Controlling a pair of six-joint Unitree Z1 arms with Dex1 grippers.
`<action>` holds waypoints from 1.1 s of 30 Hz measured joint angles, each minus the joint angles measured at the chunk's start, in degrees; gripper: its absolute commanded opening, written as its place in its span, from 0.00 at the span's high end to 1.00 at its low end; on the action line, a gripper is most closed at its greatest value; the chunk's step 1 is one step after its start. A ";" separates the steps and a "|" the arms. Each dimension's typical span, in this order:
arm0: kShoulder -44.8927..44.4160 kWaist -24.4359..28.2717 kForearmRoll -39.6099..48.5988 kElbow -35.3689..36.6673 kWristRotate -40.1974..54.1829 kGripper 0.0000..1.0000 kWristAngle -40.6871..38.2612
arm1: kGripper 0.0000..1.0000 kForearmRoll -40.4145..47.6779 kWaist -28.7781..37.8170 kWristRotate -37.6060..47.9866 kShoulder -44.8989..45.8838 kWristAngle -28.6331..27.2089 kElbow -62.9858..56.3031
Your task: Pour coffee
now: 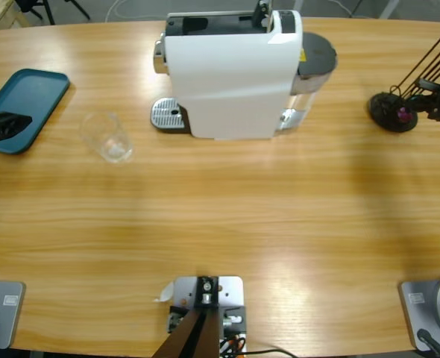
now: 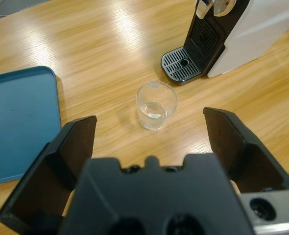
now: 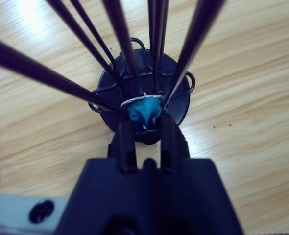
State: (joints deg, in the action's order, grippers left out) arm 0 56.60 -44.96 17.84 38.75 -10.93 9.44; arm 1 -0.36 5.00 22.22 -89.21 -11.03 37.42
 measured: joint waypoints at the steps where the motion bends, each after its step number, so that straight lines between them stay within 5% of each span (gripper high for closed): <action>1: 0.00 0.00 0.00 0.00 0.00 0.06 0.00 | 0.98 0.00 0.06 0.00 0.00 -0.10 -0.03; 9: 0.07 0.00 -0.12 0.00 0.00 0.06 0.00 | 0.98 -5.66 0.50 0.00 6.03 -0.14 0.89; 33: 0.09 0.03 -0.36 -0.25 0.00 0.06 0.00 | 0.98 -37.88 6.33 -1.74 16.38 -2.50 30.89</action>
State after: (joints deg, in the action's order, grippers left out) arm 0 56.70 -44.93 17.48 38.49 -10.93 9.44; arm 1 -38.24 11.34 20.47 -72.83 -13.53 68.31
